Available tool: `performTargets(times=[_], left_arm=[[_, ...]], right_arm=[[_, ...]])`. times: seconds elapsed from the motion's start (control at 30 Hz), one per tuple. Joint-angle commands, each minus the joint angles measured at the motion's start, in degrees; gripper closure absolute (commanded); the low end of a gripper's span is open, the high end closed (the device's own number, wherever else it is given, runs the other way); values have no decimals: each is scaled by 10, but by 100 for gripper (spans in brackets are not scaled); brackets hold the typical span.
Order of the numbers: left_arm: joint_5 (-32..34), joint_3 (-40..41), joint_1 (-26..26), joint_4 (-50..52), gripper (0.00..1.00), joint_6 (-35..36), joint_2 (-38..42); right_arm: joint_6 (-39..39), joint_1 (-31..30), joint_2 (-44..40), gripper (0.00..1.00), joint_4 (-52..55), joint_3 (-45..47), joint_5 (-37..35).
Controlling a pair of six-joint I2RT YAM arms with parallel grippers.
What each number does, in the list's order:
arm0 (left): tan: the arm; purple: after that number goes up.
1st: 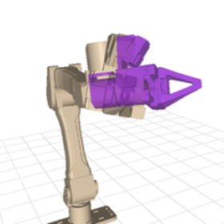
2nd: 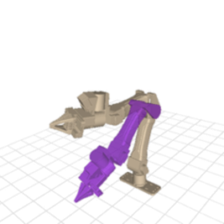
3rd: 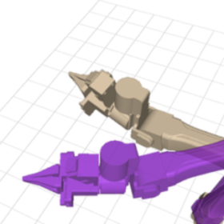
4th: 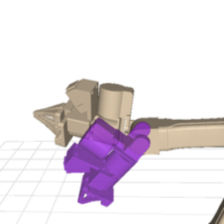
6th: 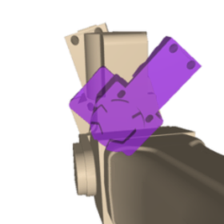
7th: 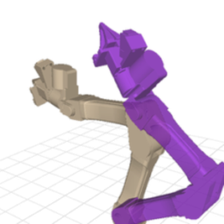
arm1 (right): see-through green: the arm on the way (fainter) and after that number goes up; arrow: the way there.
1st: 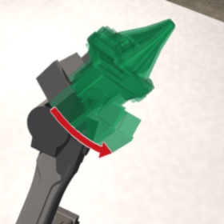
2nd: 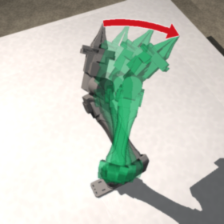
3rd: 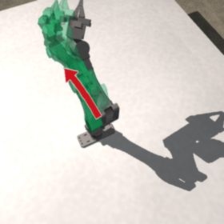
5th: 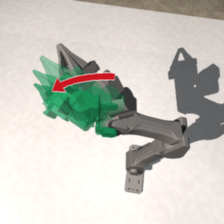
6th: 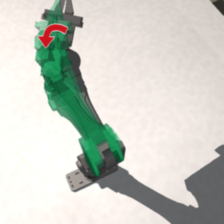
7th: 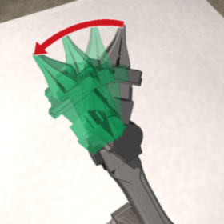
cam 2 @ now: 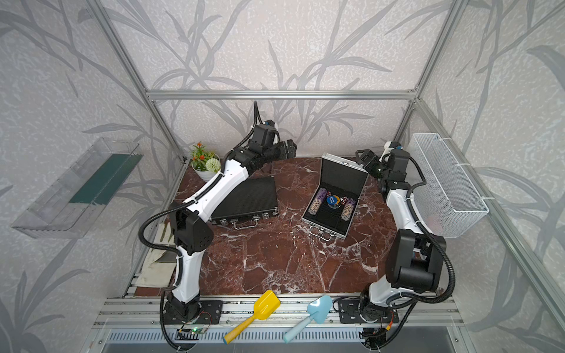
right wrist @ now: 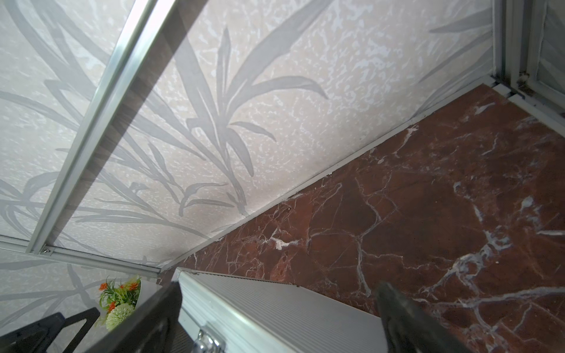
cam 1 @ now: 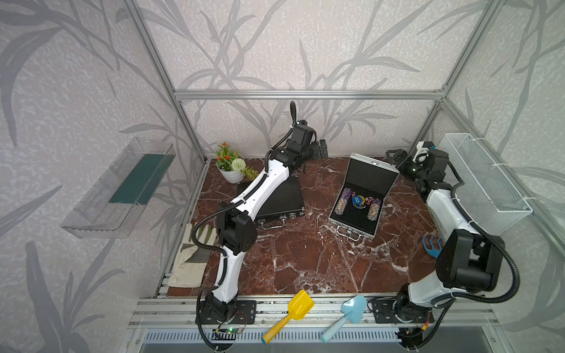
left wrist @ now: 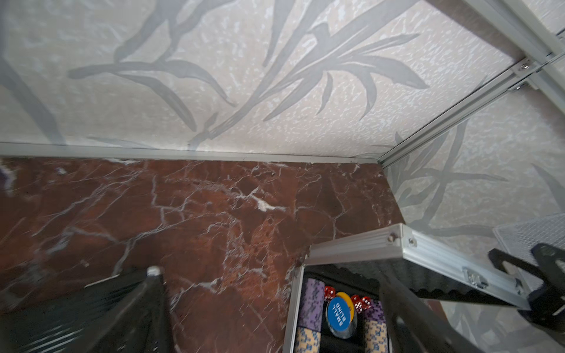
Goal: Open the poker set cases
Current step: Open the case lid on the poker set case, then adjust the poker set case at the center of the board.
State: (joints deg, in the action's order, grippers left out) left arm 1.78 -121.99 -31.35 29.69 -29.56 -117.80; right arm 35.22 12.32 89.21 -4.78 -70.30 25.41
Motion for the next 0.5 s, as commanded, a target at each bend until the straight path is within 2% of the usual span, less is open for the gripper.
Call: performTargets(times=[0.0, 0.1, 0.17, 0.33, 0.47], left_arm=[[33, 71, 2, -3, 0, -1, 57], [-61, 121, 1, -8, 1, -7, 78], [-83, 149, 1, 4, 2, -17, 84], [-6, 249, 2, 1, 0, 8, 167], [55, 294, 2, 17, 1, 18, 225]], right_arm=[[-8, 1, -29, 1, -14, 13, -8], [6, 2, -11, 1, -14, 8, 0], [-2, 1, -8, 1, -14, 7, -9], [-69, 1, -41, 1, 12, -3, -44], [-92, 0, -62, 1, 28, -8, -57]])
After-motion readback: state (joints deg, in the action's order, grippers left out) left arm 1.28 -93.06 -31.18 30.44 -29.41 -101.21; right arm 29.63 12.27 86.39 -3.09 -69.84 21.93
